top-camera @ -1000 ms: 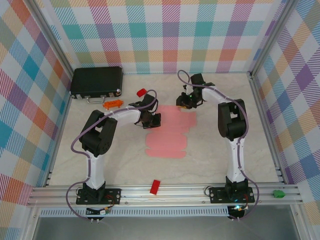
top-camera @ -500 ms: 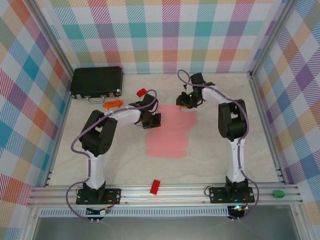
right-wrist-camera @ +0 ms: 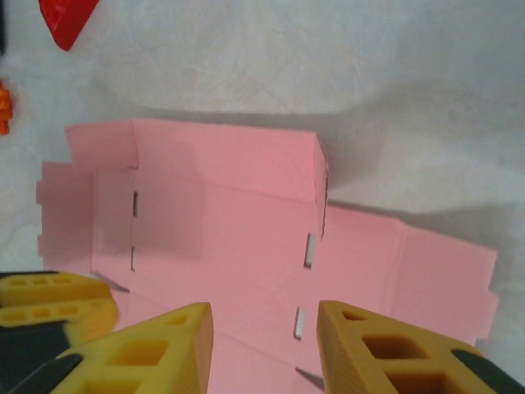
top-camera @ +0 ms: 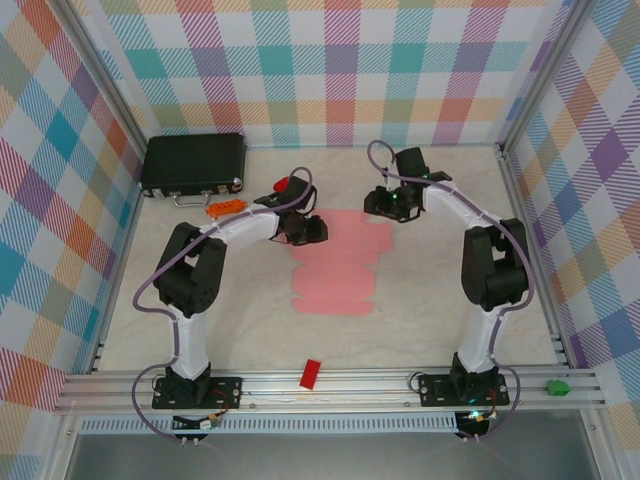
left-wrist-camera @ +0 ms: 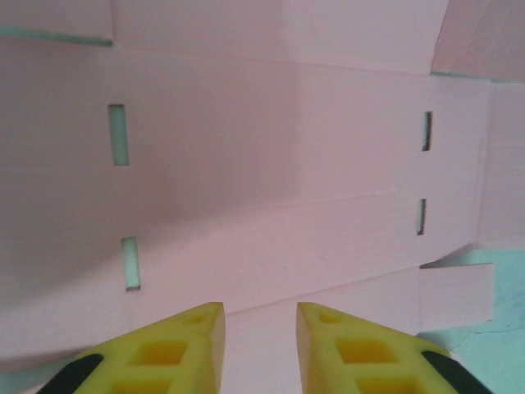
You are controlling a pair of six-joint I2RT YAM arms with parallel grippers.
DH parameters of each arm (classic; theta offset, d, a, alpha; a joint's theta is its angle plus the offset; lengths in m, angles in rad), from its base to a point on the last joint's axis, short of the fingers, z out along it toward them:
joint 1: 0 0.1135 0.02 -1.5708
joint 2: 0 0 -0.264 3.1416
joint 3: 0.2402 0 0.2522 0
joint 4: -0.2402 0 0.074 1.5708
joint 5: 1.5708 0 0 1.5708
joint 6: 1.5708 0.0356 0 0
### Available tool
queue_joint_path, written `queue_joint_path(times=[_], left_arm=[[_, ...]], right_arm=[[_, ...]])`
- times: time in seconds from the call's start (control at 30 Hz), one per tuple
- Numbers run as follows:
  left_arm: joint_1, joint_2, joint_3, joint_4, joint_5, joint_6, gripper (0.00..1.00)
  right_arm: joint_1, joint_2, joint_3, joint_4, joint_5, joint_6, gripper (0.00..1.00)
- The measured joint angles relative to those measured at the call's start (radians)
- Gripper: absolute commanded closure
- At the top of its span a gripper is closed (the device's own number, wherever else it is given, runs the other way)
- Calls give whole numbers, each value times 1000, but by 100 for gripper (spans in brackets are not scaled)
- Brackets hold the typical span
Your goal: Fold the paper box
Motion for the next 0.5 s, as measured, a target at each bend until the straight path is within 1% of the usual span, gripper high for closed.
queue_joint_path(times=[0.13,0.2,0.3,0.37,0.5], left_arm=[[0,-111,-64,-7,-84,0,65],[0,-173,-111,-14,-140,-1,61],[1,-233,-172,-32,-203,-1,61],[3,-247,-207,-42,-227,-1,59],[10,-247,-262,-42,-232,-8,56]], right_arm=[[28,-28,-69,7,-7,0,63],[58,-32,-100,14,-8,1,66],[97,-33,-132,25,-14,4,69],[120,-33,-140,27,-15,9,71],[151,-31,-144,46,-19,19,74]])
